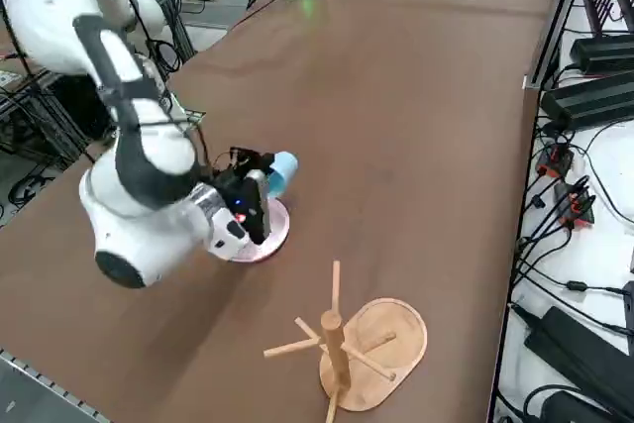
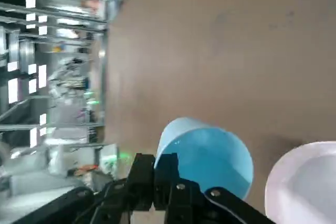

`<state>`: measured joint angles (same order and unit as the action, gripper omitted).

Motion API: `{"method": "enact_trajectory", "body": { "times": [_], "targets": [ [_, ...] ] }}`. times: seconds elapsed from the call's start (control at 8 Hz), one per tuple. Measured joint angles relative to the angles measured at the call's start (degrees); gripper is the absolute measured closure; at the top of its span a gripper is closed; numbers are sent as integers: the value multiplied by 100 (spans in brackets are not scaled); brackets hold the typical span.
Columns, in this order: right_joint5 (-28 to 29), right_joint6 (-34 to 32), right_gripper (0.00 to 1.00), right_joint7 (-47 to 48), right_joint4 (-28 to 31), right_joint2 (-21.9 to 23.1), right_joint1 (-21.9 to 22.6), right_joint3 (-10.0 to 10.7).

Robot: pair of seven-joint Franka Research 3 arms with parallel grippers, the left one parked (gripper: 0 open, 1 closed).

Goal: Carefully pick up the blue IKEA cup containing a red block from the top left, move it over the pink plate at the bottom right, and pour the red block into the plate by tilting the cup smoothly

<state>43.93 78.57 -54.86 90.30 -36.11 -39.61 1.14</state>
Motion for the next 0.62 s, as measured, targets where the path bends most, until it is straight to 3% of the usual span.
{"method": "enact_trajectory", "body": {
  "times": [0.38,0.62],
  "targets": [
    [-901,1273,98,1570,299,606,801,-9],
    [-1665,1726,98,2570,317,1009,1392,-12]
  ]
}}
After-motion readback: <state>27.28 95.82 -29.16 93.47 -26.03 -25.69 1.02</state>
